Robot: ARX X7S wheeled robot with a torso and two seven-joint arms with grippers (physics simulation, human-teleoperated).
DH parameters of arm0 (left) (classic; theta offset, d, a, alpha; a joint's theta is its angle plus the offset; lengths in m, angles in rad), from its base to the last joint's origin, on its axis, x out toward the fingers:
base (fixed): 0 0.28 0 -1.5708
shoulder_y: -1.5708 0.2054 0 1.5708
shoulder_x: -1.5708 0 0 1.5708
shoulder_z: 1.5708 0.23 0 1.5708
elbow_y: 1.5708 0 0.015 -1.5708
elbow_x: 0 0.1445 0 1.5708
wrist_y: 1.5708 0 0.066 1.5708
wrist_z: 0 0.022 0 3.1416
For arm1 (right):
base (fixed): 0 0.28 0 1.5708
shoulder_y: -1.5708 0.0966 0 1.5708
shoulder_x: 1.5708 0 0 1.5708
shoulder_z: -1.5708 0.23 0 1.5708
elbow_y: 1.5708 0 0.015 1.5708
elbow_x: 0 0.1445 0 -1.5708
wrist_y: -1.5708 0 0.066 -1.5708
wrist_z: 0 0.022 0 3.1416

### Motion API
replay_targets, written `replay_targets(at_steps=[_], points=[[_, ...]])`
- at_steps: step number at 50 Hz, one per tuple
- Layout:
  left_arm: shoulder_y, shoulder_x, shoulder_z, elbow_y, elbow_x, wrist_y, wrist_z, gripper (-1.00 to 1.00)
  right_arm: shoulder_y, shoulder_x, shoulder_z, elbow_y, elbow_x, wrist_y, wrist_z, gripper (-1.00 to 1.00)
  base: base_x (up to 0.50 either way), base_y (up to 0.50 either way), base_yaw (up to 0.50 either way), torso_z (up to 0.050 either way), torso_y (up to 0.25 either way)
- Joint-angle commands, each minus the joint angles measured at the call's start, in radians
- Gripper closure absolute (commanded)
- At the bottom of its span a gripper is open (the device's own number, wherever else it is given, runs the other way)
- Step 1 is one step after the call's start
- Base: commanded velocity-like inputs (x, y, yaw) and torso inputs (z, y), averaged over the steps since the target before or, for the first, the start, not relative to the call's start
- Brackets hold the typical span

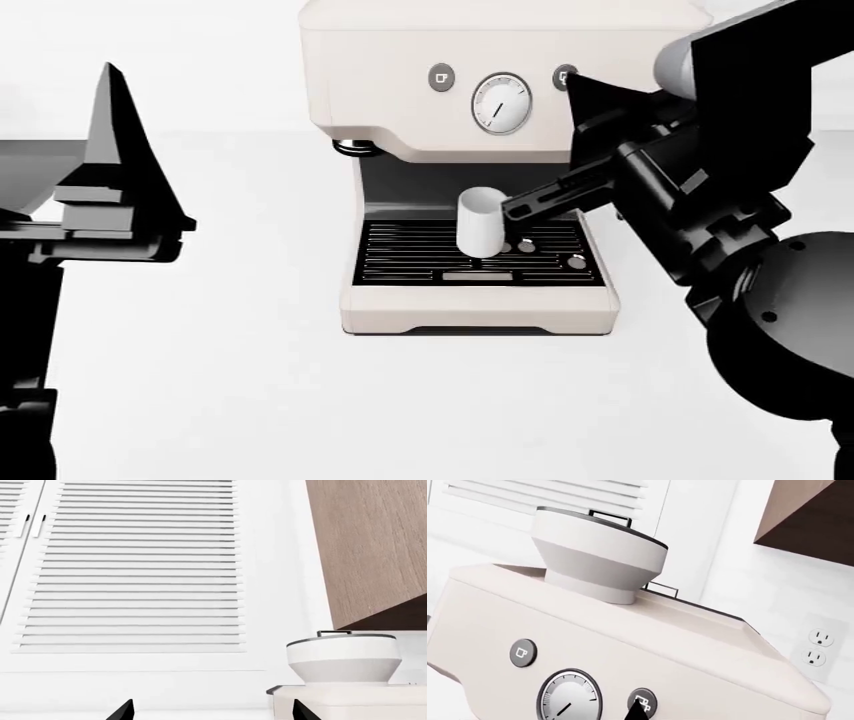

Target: Pick the mug from the cabinet, place it under the coffee machine dispenser, and press the start button.

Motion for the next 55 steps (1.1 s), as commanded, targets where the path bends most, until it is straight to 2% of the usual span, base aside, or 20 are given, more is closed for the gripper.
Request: replay_targets(at_steps=[1,33,55], points=[[0.003,-0.003,-0.003,0.001,-0.003,0.003,-0.003,-1.0,0.0,0.0,-0.023,0.013,-0.021,-0.013,-0.016,1.0,0.0,0.0,0.0,0.0,0.0],[0.012,-0.007,0.0,-0.004,0.002,0.013,-0.007,-1.0,-0.007,0.005,-0.081,0.062,-0.115,-0.068,-0.05,1.0,0.0,0.0,0.0,0.0,0.0],[0.005,-0.014,0.003,-0.003,-0.003,0.013,-0.011,-1.0,-0.008,0.018,-0.072,0.05,-0.087,-0.062,-0.031,1.0,0.0,0.0,0.0,0.0,0.0]])
